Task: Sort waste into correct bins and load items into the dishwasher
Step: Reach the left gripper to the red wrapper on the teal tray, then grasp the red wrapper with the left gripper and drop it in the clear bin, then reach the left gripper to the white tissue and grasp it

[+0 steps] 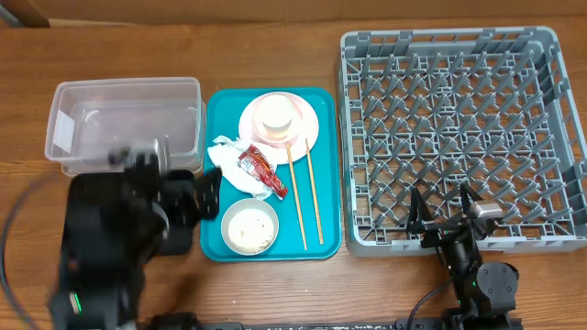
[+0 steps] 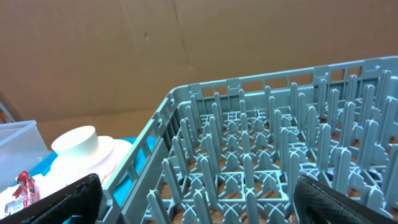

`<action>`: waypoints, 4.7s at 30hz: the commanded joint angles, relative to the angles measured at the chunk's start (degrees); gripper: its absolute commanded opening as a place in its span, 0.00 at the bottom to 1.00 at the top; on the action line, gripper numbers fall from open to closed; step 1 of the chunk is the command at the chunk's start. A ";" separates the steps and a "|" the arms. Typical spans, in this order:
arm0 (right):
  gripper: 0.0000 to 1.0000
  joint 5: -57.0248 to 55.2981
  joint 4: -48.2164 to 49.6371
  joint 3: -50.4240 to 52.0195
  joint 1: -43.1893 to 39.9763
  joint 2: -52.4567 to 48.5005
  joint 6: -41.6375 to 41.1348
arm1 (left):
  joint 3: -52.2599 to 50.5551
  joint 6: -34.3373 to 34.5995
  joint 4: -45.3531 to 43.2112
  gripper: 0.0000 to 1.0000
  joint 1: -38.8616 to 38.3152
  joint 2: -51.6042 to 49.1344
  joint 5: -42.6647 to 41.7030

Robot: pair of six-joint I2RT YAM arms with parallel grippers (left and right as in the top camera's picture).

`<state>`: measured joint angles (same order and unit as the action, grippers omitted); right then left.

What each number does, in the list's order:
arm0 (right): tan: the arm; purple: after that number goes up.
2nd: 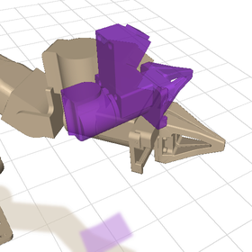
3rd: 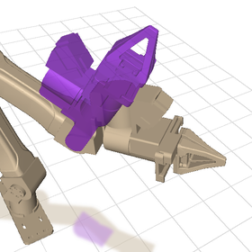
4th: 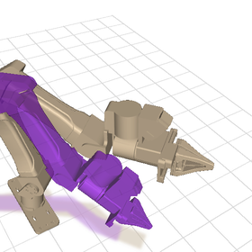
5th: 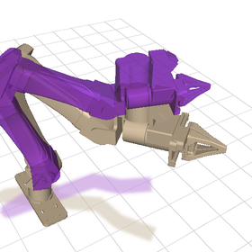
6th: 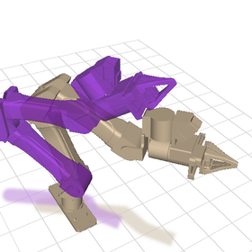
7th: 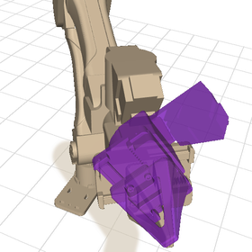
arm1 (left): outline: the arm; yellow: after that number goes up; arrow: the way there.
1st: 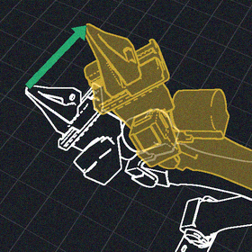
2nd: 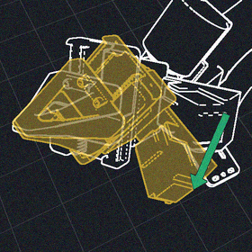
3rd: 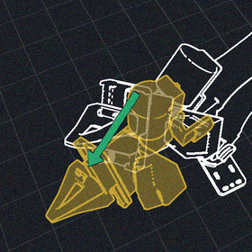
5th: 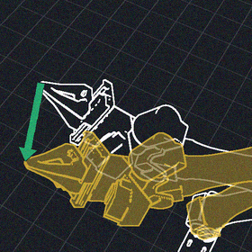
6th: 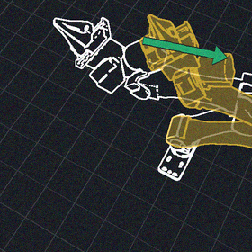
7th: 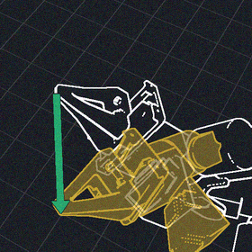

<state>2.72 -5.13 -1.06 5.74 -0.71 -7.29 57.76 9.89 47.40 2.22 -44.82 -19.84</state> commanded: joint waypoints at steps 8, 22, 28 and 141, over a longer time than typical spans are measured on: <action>1.00 -0.04 0.48 0.59 0.02 0.55 -0.15 | 23.89 -0.87 15.47 1.00 -0.39 -34.03 -10.05; 1.00 -0.04 0.48 0.59 0.02 0.55 -0.15 | 23.63 8.09 17.90 0.38 -10.64 -49.09 8.52; 1.00 -0.04 0.48 0.59 0.02 0.55 -0.15 | 23.63 21.62 13.27 0.47 -20.87 -54.66 13.46; 1.00 -0.04 0.48 0.59 0.02 0.55 -0.15 | 38.42 8.35 28.87 0.68 -12.63 -54.29 14.08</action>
<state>2.72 -5.13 -1.06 5.74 -0.64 -7.29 99.88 16.60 77.97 -7.64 -98.59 -8.78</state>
